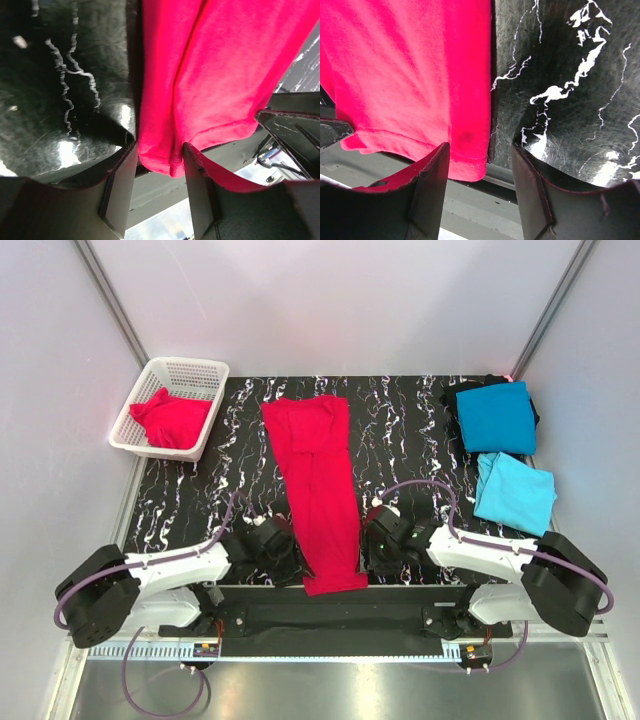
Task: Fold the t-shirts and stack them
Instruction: Fold the tshirt
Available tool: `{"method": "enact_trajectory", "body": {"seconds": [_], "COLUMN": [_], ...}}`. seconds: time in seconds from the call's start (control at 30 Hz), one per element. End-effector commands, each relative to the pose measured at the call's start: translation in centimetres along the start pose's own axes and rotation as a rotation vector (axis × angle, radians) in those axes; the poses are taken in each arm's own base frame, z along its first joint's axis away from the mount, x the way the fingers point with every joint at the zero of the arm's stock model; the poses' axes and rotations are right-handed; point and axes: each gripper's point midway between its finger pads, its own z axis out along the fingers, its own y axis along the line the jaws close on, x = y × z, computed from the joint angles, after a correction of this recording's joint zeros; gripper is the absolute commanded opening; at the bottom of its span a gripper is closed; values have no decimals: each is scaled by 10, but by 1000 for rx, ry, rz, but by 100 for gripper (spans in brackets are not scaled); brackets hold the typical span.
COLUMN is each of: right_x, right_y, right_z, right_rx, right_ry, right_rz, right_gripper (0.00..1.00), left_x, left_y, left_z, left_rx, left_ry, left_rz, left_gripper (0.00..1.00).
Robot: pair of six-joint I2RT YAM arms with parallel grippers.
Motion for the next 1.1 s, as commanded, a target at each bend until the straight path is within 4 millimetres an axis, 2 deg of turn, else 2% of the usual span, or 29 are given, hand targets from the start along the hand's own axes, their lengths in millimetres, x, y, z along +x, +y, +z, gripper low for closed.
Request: {"method": "enact_trajectory", "body": {"seconds": [0.0, 0.23, 0.37, 0.53, 0.6, 0.63, 0.77, 0.8, 0.97, 1.07], "right_x": [1, 6, 10, 11, 11, 12, 12, 11, 11, 11], "right_y": [8, 10, 13, 16, 19, 18, 20, 22, 28, 31], "right_z": [2, 6, 9, 11, 11, 12, 11, 11, 3, -4], "right_rx": [-25, -22, -27, -25, -32, -28, -31, -37, -51, -45], "right_ry": [-5, 12, 25, 32, 32, 34, 36, 34, 28, 15], "right_rz": [5, 6, 1, -3, -8, -9, -15, -15, -22, -35], "right_gripper": [59, 54, 37, 33, 26, 18, 0, 0, 0, 0], "left_x": [-4, 0, 0, 4, 4, 3, 4, 3, 2, -1], "left_y": [16, 15, 7, 6, 5, 4, 5, 5, 6, -1], "left_z": [-3, 3, 6, 10, 9, 9, 7, 7, 1, -8], "left_rx": [-92, -115, -96, -99, -97, -95, -93, -95, -104, -96], "left_ry": [-33, -11, -5, 11, 14, 10, 7, 3, -14, -39], "left_rz": [-15, -3, 15, 22, 24, 21, 20, 19, 23, 40], "left_gripper": [48, 47, 40, 33, 28, 25, 5, 0, 0, 0]}}
